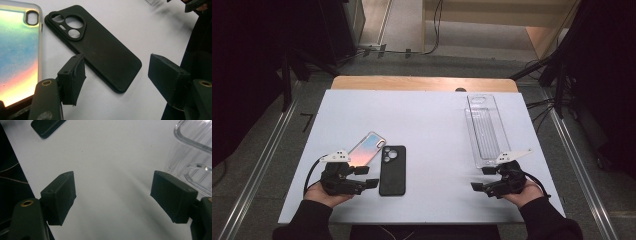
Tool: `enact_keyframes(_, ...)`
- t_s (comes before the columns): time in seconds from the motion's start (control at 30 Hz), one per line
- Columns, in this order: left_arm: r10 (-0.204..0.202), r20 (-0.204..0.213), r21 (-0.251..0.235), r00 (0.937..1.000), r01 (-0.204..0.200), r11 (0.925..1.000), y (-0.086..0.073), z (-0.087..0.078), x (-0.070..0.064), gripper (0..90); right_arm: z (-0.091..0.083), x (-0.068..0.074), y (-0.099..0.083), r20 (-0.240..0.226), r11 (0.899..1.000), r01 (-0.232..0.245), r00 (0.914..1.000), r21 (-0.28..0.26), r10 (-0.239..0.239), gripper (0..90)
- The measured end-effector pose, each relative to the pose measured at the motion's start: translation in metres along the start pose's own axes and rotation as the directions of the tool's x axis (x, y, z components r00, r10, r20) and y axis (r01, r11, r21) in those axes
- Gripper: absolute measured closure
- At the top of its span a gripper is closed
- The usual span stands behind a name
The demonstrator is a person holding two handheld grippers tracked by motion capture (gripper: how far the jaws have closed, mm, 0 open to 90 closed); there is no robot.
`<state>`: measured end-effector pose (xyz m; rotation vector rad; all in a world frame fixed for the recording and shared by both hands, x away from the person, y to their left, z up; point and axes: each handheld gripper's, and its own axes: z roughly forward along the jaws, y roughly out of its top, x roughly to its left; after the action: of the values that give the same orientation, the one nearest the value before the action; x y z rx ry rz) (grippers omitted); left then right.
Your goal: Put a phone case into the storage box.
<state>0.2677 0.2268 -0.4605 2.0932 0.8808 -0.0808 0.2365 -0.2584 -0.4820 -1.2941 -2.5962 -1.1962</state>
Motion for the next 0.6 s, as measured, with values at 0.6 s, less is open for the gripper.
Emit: enact_keyframes(0.6,-0.001,0.006,0.006,1.0,0.001,1.0,0.0011,0.0011,0.0002,30.1,-0.0011,0.0009,-0.0003,0.005,1.0,0.001,1.0,0.002,-0.001,18.6)
